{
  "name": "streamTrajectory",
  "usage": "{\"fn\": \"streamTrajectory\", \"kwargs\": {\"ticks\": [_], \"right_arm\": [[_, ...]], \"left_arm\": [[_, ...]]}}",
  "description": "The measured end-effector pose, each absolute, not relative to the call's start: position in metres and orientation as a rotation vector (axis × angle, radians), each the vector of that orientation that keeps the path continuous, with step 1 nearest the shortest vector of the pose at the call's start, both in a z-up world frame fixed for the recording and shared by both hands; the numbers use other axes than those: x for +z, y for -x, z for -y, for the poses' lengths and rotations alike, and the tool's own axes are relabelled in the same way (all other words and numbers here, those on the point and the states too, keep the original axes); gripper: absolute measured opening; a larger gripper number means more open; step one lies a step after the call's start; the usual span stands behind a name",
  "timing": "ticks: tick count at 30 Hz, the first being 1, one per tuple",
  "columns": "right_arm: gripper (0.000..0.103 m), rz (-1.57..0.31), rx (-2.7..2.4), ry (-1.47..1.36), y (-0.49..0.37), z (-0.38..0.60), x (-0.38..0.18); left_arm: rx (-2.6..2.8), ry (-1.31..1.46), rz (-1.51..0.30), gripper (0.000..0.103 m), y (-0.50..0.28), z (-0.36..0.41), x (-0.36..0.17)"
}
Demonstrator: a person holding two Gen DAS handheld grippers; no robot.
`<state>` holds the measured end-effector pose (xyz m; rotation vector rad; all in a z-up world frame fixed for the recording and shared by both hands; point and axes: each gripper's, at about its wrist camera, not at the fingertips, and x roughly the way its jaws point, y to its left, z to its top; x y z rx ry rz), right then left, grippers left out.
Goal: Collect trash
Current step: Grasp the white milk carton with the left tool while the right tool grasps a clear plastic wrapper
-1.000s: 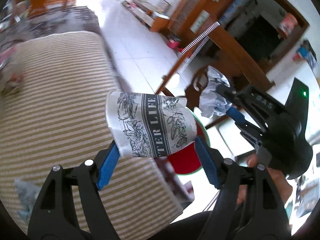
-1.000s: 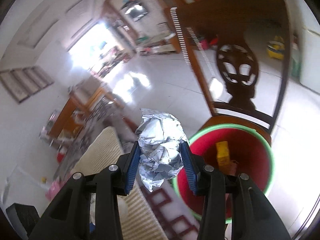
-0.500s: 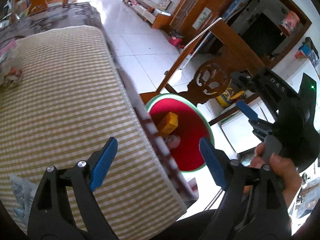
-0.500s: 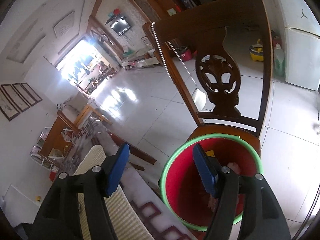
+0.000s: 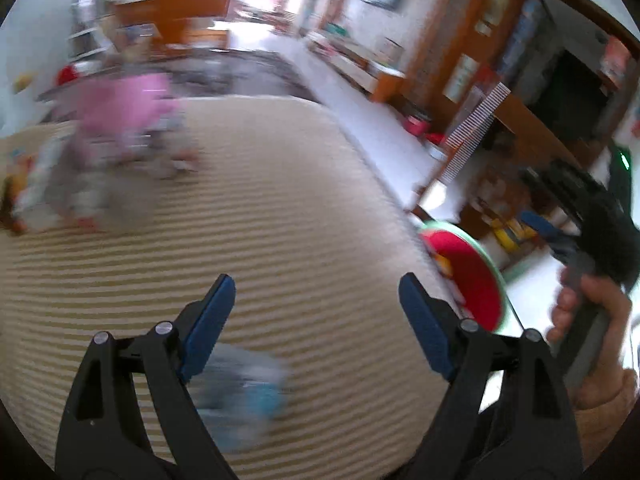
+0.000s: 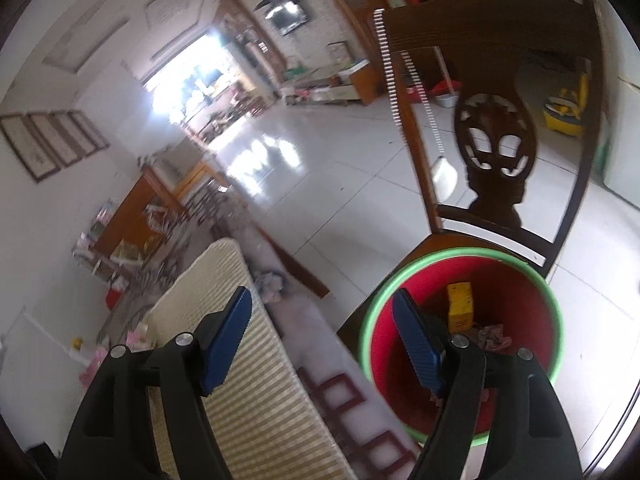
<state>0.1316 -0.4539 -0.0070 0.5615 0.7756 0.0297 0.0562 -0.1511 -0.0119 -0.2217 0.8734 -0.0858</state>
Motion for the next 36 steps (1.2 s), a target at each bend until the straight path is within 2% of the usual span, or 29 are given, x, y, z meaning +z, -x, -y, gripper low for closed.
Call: {"fn": "streamTrajectory", "kwargs": {"ticks": [6,11,15,21,23,24,30,36], "right_arm": [[0.072,-0.814,0.111,-0.508,-0.136,0.413,-0.006],[0.072,-0.843,0.162,-0.448,-0.14,0.38,-0.007],[0.072,-0.859,0.192,-0.401,-0.142,0.359,-0.009],[0.072,-0.887,0.207,-0.364,-0.146,0.341,-0.016],[0.072,-0.893,0.213,-0.347,-0.147,0.337,-0.017],[0.072,-0.898,0.216,-0.333,-0.148,0.334,-0.018],[0.072,-0.927,0.223,-0.293,-0.15,0.326,-0.026],[0.072,-0.962,0.246,-0.242,-0.152,0.309,-0.038]], "left_arm": [[0.179,0.276,-0.861,0.081,-0.055,0.047,-0.01],[0.302,0.312,-0.818,0.081,-0.067,-0.011,0.005],[0.362,0.312,-0.818,0.078,-0.095,-0.034,0.01],[0.412,0.227,-0.938,0.075,-0.133,-0.047,-0.017],[0.408,0.252,-0.98,0.057,-0.137,-0.055,-0.027],[0.401,0.281,-0.989,0.057,-0.136,-0.061,-0.03],[0.351,0.363,-0.968,0.056,-0.092,-0.064,-0.028],[0.314,0.413,-0.987,0.056,-0.014,-0.052,-0.034]]}}
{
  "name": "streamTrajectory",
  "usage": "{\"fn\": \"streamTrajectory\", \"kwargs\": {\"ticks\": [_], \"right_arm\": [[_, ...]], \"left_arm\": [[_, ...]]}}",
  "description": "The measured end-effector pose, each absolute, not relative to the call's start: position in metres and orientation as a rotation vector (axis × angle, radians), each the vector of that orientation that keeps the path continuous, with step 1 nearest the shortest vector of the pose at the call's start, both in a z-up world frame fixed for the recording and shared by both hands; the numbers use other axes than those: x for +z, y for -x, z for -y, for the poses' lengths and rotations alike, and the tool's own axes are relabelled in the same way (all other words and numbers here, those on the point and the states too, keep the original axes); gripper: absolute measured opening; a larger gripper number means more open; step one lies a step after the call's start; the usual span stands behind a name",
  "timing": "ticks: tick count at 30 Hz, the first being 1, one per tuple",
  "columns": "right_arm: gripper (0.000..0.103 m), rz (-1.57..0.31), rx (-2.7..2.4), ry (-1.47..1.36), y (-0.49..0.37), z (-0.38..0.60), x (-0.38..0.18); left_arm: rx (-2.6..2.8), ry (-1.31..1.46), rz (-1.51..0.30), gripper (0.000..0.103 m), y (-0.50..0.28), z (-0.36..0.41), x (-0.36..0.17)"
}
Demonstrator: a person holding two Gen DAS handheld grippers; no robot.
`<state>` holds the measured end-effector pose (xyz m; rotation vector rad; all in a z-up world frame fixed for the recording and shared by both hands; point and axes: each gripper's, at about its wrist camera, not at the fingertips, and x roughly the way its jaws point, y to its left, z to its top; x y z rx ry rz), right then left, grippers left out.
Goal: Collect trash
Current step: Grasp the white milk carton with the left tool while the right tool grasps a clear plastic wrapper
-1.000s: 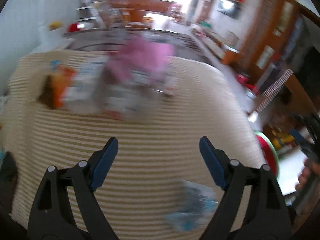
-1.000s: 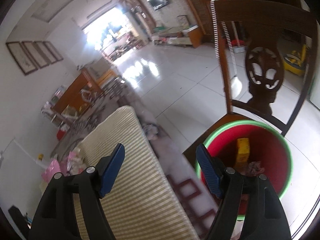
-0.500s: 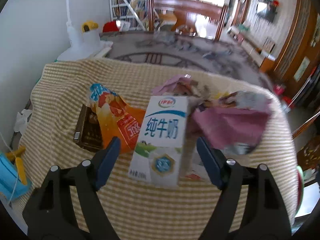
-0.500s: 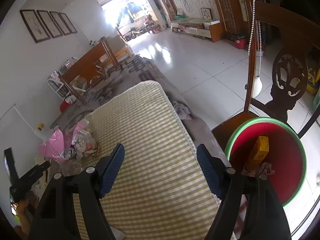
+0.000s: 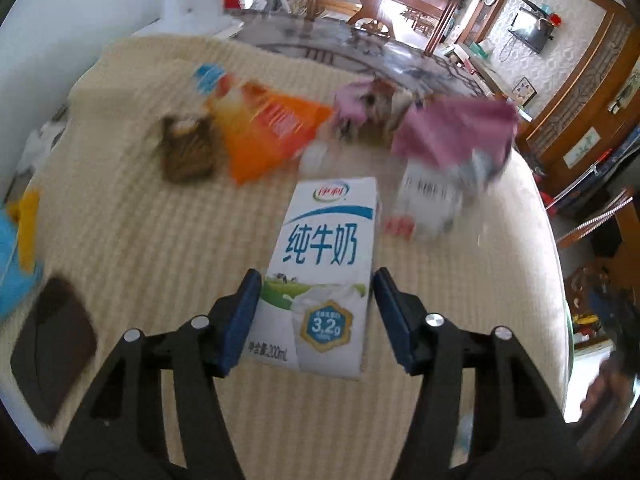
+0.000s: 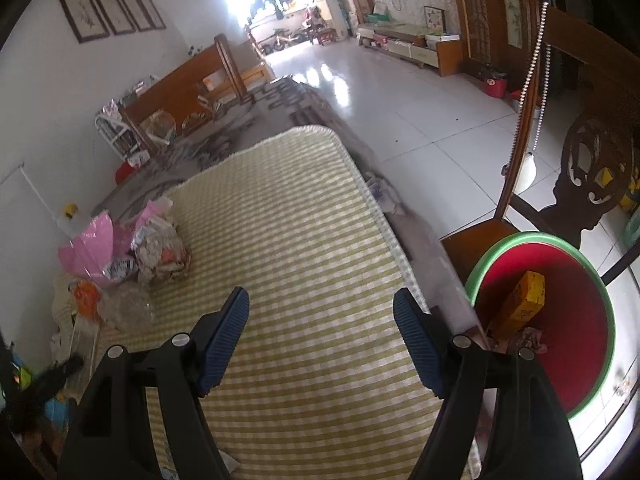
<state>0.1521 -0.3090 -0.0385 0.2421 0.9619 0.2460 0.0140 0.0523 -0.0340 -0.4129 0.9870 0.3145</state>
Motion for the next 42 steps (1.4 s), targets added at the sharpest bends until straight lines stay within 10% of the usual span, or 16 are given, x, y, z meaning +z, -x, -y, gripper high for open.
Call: {"fn": "streamTrajectory", "kwargs": {"ticks": [30,32,37,42], "right_arm": [[0.073,-1.203,0.501,-0.121,-0.031,0.2,-0.08],[0.062,-1.195,0.507,-0.079,-0.027,0.194,-0.081],[0.024,-1.163,0.561,-0.074,-0.021,0.189,-0.078],[0.008,-1.131,0.588,-0.085,-0.02,0.192,-0.068]], "left_arm": [[0.28,0.317,-1.051,0.073,0.027,-0.027,-0.065],[0.287,0.314,-1.084,0.053,0.025,-0.024,-0.073],[0.306,0.294,-1.068,0.052,0.033,-0.019,-0.073],[0.3,0.315,-1.035,0.052,0.04,-0.017,-0.06]]}}
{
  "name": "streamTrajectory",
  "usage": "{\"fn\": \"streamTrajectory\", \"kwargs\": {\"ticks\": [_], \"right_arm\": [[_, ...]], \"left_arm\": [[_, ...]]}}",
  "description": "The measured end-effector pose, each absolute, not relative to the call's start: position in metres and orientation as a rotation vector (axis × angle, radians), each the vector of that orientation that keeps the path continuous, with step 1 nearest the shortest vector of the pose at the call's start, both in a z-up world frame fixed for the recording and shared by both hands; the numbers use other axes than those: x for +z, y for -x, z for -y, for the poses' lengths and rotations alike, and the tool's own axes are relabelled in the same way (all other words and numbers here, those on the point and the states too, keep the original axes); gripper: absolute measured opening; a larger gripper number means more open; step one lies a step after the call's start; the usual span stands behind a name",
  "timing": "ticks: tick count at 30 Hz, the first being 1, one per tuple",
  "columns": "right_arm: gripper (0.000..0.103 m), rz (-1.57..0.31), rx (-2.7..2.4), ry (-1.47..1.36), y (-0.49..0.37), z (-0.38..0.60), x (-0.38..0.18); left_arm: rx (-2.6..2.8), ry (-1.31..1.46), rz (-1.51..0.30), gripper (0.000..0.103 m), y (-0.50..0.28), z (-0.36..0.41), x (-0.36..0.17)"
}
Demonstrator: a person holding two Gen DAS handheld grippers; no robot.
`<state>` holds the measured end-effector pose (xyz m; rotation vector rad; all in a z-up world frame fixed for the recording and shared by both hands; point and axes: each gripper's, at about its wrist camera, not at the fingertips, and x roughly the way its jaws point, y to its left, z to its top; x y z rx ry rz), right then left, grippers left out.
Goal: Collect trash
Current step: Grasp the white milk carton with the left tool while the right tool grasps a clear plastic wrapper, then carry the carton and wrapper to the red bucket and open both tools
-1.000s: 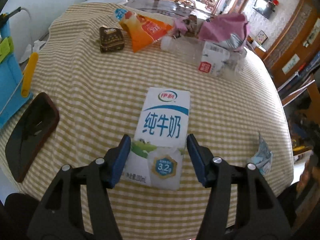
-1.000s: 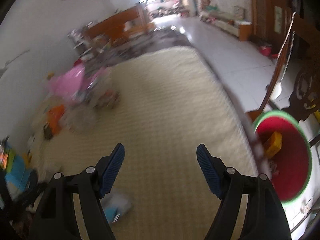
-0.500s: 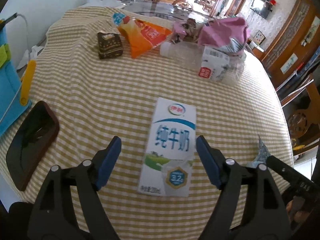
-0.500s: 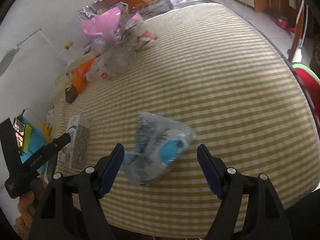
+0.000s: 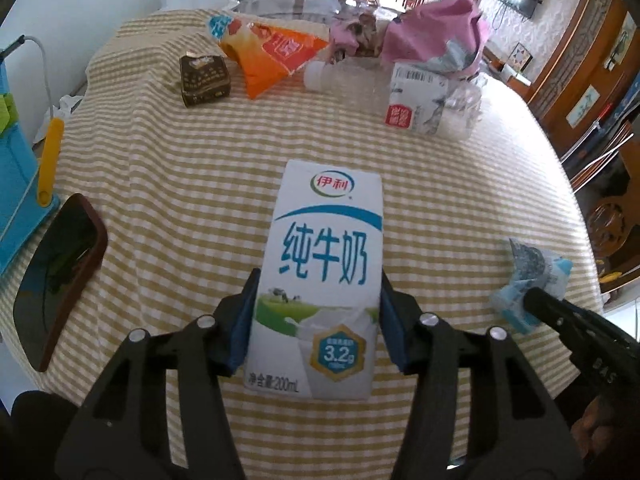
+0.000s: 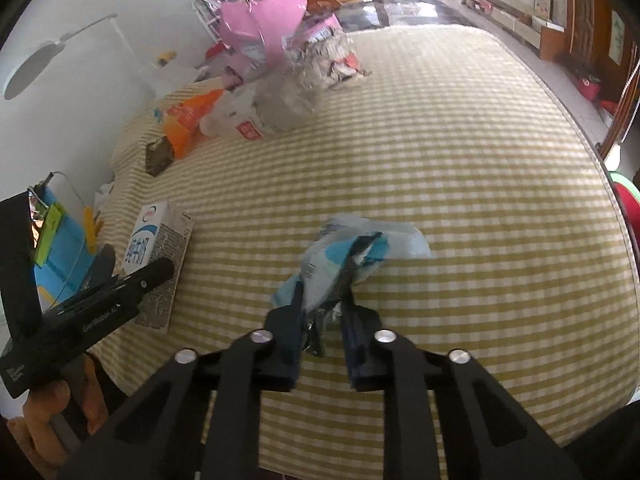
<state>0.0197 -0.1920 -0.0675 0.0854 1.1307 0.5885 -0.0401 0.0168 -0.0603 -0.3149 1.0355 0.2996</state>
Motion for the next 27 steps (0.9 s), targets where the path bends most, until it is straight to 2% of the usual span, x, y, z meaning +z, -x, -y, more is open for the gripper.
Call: {"fn": "streamTrajectory", "kwargs": {"ticks": [11,27], "right_arm": [[0.008,-1.043,0.576,-0.19,-0.027,0.232,-0.031],[0.008,-0.966,0.489,-0.286,-0.048,0.319,-0.001]], "left_arm": [[0.222,0.317,-0.945,0.052,0.026,0.014,-0.016],[0.021,0.251,-0.922,0.052,-0.024,0.116,0.015]]}}
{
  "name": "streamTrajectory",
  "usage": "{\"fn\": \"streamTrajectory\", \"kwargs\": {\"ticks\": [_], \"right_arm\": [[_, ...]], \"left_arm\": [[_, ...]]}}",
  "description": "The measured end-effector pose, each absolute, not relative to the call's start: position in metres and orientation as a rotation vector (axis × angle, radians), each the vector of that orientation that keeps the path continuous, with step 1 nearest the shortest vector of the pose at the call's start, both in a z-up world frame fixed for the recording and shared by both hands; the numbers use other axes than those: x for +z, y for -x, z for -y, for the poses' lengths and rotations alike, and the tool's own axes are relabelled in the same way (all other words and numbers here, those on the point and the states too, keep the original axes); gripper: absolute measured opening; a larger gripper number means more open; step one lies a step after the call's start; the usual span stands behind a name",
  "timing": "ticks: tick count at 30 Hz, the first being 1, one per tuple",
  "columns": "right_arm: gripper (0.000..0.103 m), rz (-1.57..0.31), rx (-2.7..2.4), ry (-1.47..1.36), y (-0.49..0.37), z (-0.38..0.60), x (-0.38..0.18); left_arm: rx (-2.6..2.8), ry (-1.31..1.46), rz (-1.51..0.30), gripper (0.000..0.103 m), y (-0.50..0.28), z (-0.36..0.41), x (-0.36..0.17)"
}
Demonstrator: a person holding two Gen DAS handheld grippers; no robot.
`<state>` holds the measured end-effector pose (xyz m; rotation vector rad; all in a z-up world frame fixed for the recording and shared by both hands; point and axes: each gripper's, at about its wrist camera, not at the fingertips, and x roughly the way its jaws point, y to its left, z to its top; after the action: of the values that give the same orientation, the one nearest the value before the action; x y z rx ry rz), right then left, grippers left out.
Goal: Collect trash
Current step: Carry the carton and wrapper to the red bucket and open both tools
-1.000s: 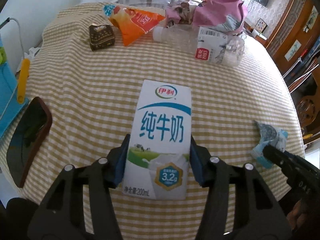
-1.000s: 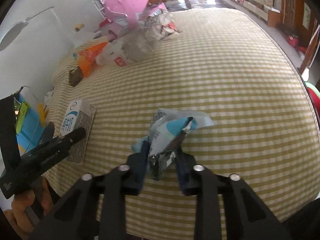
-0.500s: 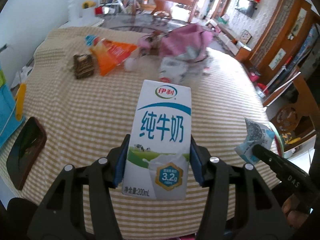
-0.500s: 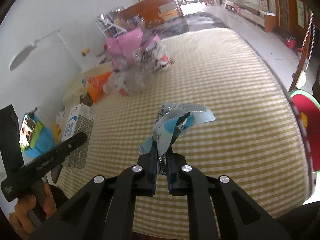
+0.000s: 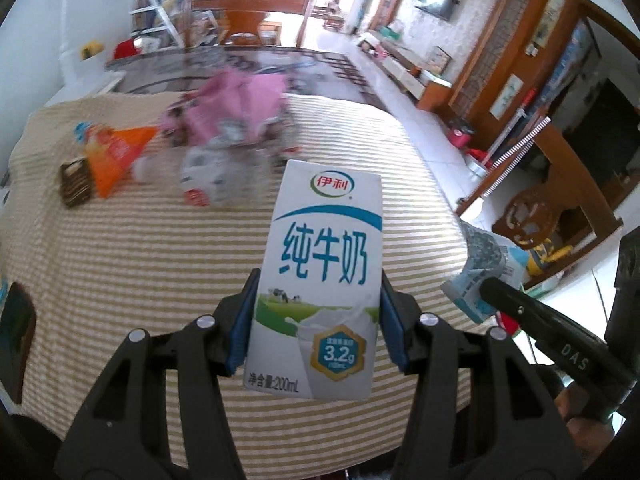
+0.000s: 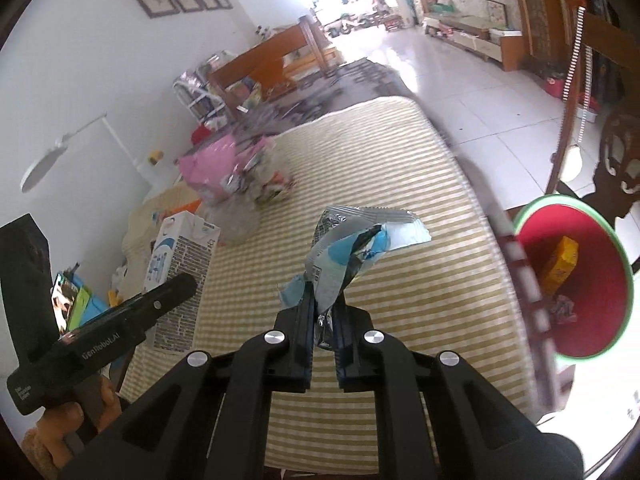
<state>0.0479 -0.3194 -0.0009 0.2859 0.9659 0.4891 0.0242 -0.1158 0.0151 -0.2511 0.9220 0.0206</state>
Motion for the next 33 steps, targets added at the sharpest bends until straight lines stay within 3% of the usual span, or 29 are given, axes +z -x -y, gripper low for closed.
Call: {"fn": "streamTrajectory", "kwargs": {"ticks": [25,27,29,33], "right_arm": [[0.012,-0.902,0.034,-0.577,-0.063,0.533,-0.022],[0.022,-0.903,0.016,-0.599,-0.065,0.54,-0.025],[0.054,-0.901,0.004,-0.611,-0.065,0.542,-0.026],[0.058,-0.901,-0.002,-0.601,-0.064,0.54,-0.025]], "left_arm": [[-0.508,0.167,-1.071,0.052,-0.127,0.319,0.008],[-0.535,0.147,-1.105,0.054,-0.129,0.329,0.004],[-0.534,0.131,-1.109,0.075,-0.129,0.334,0.003],[-0.531,0.172,-1.092,0.078,-0.125,0.324,0.004]]}}
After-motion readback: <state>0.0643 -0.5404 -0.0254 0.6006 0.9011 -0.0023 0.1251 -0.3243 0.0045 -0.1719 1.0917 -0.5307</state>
